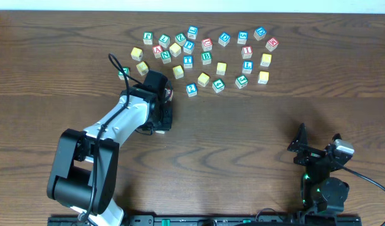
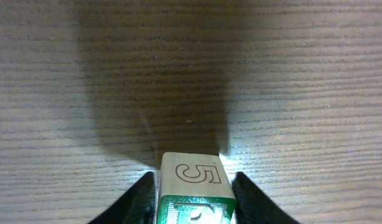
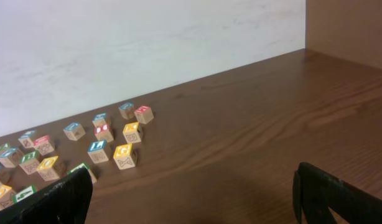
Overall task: Spell out ROBOT
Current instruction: 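Carry the green R block toward the robot and set it down, then move the left gripper to the yellow O block and grasp it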
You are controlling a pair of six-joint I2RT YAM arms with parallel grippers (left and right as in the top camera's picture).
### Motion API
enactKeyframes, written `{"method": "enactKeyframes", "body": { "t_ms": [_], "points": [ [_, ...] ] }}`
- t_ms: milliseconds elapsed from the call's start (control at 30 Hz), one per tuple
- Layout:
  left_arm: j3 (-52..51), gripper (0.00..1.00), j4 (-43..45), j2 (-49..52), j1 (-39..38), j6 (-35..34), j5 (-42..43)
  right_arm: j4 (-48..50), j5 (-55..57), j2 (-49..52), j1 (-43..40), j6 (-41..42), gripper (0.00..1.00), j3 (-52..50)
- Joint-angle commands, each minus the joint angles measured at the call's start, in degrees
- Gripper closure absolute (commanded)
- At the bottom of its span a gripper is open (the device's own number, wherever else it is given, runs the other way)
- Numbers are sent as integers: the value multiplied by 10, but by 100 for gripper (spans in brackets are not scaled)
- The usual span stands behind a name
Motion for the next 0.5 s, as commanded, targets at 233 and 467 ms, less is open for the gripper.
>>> {"method": "enactKeyframes", "body": {
  "t_ms": [233,467],
  "points": [
    [166,48,-118,3,1,30,-33,-2,3,-3,-1,4,1,-1],
    [275,44,-103,6,-5,-28,-31,-2,3,-3,-1,4,1,-1]
  ]
}}
